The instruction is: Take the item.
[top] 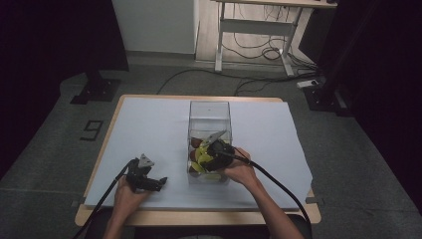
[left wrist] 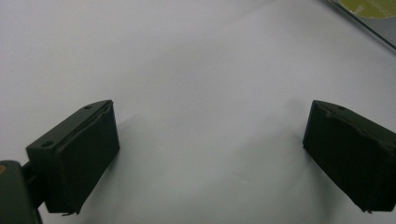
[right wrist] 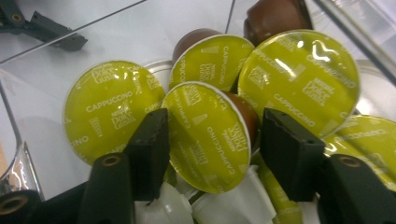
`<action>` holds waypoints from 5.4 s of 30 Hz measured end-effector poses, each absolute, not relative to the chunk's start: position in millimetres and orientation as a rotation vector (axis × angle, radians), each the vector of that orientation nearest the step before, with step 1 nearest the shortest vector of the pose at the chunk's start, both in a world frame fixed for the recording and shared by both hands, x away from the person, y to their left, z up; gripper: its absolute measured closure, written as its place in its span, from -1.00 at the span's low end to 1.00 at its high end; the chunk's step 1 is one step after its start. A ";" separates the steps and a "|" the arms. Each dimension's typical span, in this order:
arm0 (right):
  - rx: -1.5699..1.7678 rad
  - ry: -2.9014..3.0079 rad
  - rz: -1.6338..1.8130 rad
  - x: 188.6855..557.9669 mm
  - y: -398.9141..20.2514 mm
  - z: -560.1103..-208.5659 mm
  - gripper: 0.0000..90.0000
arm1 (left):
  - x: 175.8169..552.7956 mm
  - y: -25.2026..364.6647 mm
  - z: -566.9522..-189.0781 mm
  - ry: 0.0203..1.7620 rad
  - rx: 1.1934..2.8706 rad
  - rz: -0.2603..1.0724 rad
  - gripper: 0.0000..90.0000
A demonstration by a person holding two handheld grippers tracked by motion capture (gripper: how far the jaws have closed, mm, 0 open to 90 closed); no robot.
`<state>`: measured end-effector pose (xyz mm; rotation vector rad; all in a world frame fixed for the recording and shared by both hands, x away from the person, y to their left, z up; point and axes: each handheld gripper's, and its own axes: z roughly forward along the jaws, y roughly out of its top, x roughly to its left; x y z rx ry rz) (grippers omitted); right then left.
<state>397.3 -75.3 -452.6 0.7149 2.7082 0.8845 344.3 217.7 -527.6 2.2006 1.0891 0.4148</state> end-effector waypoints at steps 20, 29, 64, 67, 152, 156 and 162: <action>0.790 2.718 0.899 402.6 -77.3 -450.1 0.10 | 344.3 217.8 -527.7 1.089 2.200 0.415 -0.93; 0.736 2.740 0.818 403.2 -68.7 -453.2 -0.05 | 344.3 217.7 -527.6 1.089 2.201 0.415 -0.93; 0.822 2.691 0.953 398.5 -84.8 -439.4 0.41 | 344.3 217.7 -527.6 1.089 2.201 0.414 -0.93; 0.822 2.689 0.954 398.2 -84.8 -439.5 0.41 | 344.3 217.8 -527.6 1.089 2.201 0.414 -0.93; 0.956 2.505 1.098 388.3 -164.2 -385.1 0.41 | 344.3 217.7 -527.6 1.088 2.201 0.415 -0.93; 0.987 2.487 1.099 388.4 -173.4 -385.8 0.41 | 344.3 217.7 -527.6 1.088 2.202 0.414 -0.93; 1.020 2.463 1.092 388.0 -185.8 -386.4 0.41 | 344.3 217.7 -527.6 1.089 2.200 0.415 -0.93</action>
